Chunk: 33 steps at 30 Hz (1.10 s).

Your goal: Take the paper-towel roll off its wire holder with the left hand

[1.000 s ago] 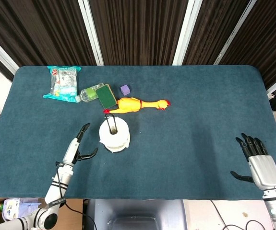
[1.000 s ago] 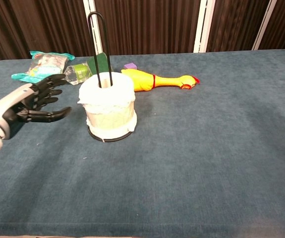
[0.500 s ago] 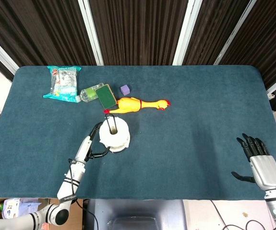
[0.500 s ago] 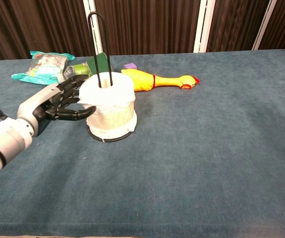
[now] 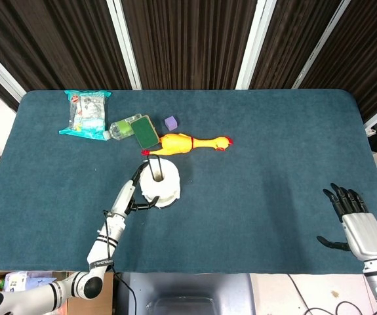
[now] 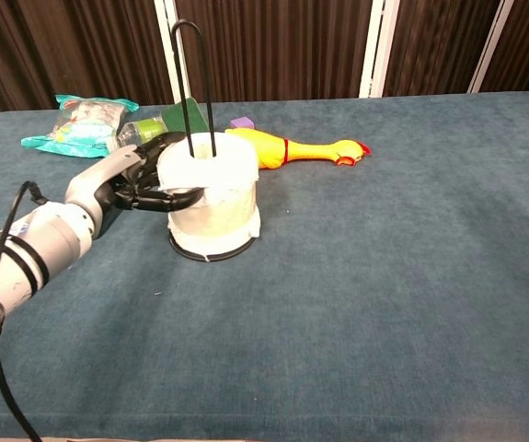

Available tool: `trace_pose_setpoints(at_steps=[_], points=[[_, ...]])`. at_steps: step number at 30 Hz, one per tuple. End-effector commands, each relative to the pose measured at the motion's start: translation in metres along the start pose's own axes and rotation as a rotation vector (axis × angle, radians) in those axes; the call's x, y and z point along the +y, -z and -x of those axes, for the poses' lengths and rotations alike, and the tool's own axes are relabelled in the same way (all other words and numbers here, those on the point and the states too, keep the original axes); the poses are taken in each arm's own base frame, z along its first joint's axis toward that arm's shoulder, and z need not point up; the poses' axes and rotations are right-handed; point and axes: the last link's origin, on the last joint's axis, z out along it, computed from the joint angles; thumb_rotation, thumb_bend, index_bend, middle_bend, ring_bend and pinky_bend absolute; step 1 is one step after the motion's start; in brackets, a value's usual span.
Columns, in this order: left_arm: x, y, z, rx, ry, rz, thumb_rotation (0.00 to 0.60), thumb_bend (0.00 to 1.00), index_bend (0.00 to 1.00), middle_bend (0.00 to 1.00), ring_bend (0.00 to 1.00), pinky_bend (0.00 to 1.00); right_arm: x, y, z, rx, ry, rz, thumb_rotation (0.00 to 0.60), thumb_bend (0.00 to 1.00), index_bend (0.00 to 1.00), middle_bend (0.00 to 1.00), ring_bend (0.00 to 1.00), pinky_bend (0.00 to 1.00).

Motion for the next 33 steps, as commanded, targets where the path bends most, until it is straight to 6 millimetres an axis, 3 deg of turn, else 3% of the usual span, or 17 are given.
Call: trace_pose_setpoints(at_steps=[1, 4, 6, 9, 14, 17, 25, 33], points=[[0.0, -0.005, 0.002, -0.015, -0.007, -0.018, 0.6, 0.33, 0.0, 0.0, 0.06, 0.24, 0.001, 0.0, -0.001, 0.004, -0.003, 0.001, 0.6, 0.05, 0.0, 0.0, 0.0, 0.0], [0.001, -0.008, 0.002, -0.05, 0.008, -0.041, 0.6, 0.35, 0.08, 0.16, 0.29, 0.45, 0.002, 0.001, -0.002, 0.007, -0.007, 0.003, 0.6, 0.05, 0.0, 0.0, 0.0, 0.0], [0.003, -0.009, 0.002, -0.06, 0.019, -0.046, 0.6, 0.37, 0.28, 0.37, 0.46, 0.58, 0.002, 0.001, -0.002, 0.005, -0.008, 0.003, 0.6, 0.05, 0.0, 0.0, 0.0, 0.0], [0.006, -0.01, 0.001, -0.048, 0.036, -0.04, 0.6, 0.43, 0.46, 0.54, 0.61, 0.7, 0.002, 0.001, -0.002, 0.005, -0.009, 0.002, 0.6, 0.05, 0.0, 0.0, 0.0, 0.0], [0.009, -0.01, -0.001, -0.018, 0.046, -0.025, 0.6, 0.58, 0.61, 0.68, 0.73, 0.81, 0.003, 0.002, -0.003, 0.006, -0.01, 0.001, 0.6, 0.05, 0.0, 0.0, 0.0, 0.0], [0.019, -0.011, -0.012, 0.074, 0.072, 0.019, 0.6, 0.74, 0.74, 0.78, 0.82, 0.9, 0.003, 0.003, -0.002, 0.003, -0.009, 0.0, 0.6, 0.05, 0.0, 0.0, 0.0, 0.0], [0.063, -0.004, -0.039, 0.228, 0.062, 0.203, 0.6, 0.79, 0.79, 0.81, 0.84, 0.92, 0.001, 0.004, -0.001, -0.009, -0.005, -0.008, 0.6, 0.05, 0.0, 0.0, 0.0, 0.0], [0.126, 0.012, -0.083, 0.345, 0.063, 0.336, 0.6, 0.78, 0.79, 0.81, 0.84, 0.92, 0.001, 0.004, 0.0, -0.018, -0.006, -0.014, 0.6, 0.05, 0.0, 0.0, 0.0, 0.0]])
